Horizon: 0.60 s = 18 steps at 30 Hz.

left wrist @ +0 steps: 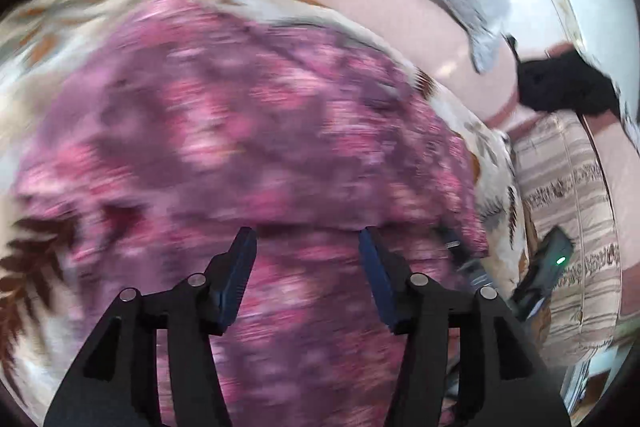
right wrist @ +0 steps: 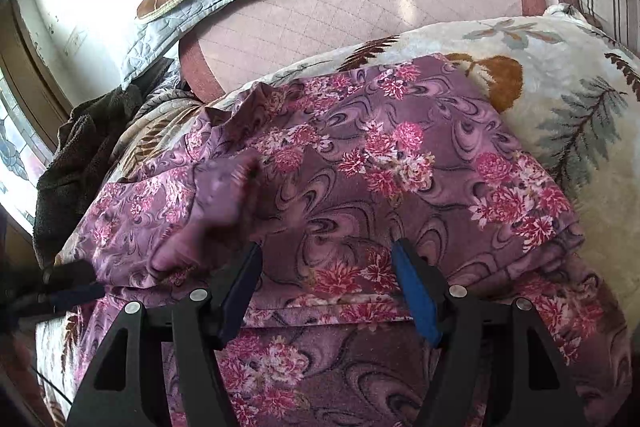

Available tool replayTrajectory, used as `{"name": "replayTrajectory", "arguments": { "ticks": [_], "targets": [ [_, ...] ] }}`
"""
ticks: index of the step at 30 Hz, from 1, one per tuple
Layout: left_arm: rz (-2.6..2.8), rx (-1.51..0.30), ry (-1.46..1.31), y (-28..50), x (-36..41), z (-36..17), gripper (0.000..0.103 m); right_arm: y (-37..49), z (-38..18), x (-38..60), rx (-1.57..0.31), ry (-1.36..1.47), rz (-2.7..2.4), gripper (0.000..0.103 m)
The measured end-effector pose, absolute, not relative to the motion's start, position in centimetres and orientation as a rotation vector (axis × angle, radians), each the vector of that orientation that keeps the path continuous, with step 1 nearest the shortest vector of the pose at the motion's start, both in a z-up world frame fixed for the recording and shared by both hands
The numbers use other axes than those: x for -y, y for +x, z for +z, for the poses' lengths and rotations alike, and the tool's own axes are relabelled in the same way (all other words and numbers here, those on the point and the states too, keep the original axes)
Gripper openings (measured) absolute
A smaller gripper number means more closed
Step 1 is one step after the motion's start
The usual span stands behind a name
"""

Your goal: Fold small clothes

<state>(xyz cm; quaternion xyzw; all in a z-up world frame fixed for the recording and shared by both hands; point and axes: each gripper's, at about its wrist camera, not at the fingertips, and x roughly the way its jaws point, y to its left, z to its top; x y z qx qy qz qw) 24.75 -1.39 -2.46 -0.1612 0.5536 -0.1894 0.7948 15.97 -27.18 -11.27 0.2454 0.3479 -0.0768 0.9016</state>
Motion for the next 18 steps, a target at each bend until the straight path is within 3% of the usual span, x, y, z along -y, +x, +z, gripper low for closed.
{"name": "replayTrajectory", "arguments": {
  "ticks": [5,11,12,13,14,15,18],
  "targets": [
    [-0.406,-1.210,-0.496,24.9,-1.9,-5.3,0.052,15.8,-10.6,28.5,-0.663,0.823,-0.126,0.070],
    [-0.437,-1.167,-0.443,25.0,-1.3,-5.0,0.052,20.2,-10.3,24.3,-0.774,0.725,-0.026,0.068],
    [-0.437,-1.166,-0.442,25.2,-1.4,-5.0,0.052,20.9,-10.3,23.4,-0.788,0.693,-0.024,0.057],
    [-0.437,-1.168,-0.443,25.3,-1.3,-5.1,0.052,21.4,-10.2,22.8,-0.797,0.670,-0.021,0.032],
    [-0.440,-1.169,-0.445,25.4,-1.3,-5.1,0.052,22.0,-10.0,22.2,-0.811,0.656,-0.003,0.022],
    [-0.443,-1.171,-0.446,25.6,-1.3,-5.1,0.052,22.2,-9.8,22.0,-0.810,0.652,-0.001,0.016],
    [-0.447,-1.184,-0.478,25.8,-1.9,-5.2,0.052,21.2,-7.3,22.7,-0.715,0.648,-0.009,0.013]
  ]
}}
